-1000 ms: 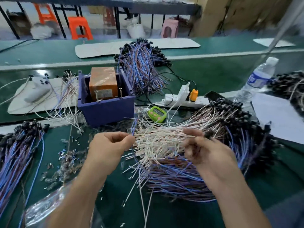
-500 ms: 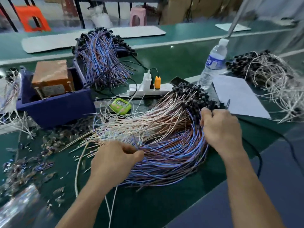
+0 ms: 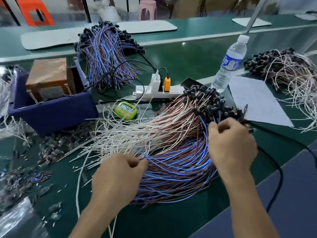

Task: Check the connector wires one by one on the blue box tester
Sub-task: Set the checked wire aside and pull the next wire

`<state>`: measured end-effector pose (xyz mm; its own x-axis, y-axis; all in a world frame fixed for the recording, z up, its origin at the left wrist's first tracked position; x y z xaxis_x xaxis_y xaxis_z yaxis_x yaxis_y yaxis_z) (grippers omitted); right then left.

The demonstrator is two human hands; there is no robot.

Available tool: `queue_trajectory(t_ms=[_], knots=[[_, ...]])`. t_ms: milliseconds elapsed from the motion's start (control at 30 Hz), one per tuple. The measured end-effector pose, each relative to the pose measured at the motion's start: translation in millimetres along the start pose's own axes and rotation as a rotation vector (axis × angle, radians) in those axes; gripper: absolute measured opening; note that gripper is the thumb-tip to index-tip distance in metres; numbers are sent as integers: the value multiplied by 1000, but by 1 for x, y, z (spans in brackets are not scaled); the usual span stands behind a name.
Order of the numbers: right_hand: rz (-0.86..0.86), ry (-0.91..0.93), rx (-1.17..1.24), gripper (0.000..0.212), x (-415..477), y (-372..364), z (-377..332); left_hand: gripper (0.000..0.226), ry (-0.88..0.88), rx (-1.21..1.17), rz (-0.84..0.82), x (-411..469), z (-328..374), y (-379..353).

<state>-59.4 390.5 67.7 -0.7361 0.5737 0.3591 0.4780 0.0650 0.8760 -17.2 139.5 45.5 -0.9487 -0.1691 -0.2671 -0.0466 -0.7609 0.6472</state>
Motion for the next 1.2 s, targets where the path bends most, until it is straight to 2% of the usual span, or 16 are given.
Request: queue_trajectory(t_ms=[133,267,400,533,667,733,767,833,900,1000,1033,1100,1133,1200], knots=[[-222,137,194,33,-39,-9,-30,16,20,-200,-12,16,-21,21],[-405,284,424,30,-81,-10,-79,15,27,-436,-24,24,-41,41],[-518,425,518,26,-109,-15,-126,22,52,-672,-44,22,-53,61],[-626,470,583,25,-128,-24,-160,37,60,-950,94,14,-72,83],[-712,536,618,26,-150,-30,-192,23,28,-1081,276,5,-96,109],[-759,580,637,28,-164,-31,-209,10,43,-1085,386,2,-108,122],[-784,601,640,28,-172,-31,-219,10,63,-1069,454,2,-117,129],[-830,648,624,29,-187,-32,-237,33,123,-1039,606,4,-137,142],[-864,704,585,28,-202,-31,-257,42,159,-1013,736,5,-159,155],[-936,793,523,23,-221,-30,-286,18,149,-965,816,0,-185,173],[-953,823,497,21,-225,-31,-295,20,152,-900,831,-1,-193,178],[-984,873,440,16,-234,-37,-314,42,158,-677,858,-3,-207,188],[-994,883,408,14,-234,-41,-320,46,153,-575,868,-4,-209,190],[-1011,907,349,14,-242,-51,-336,40,141,-404,882,-8,-214,197]])
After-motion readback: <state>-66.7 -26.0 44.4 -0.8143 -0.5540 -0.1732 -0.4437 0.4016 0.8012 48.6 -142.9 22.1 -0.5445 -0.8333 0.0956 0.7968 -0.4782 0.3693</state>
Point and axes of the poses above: each hand's wrist, its own x-axis towards the middle knuckle, its own y-axis out of the back of the hand, z = x × y, the point moved 2 cm from there along x, towards the middle knuckle, and after that the axes turned 14 degrees about -x, right-handed, at the moved point
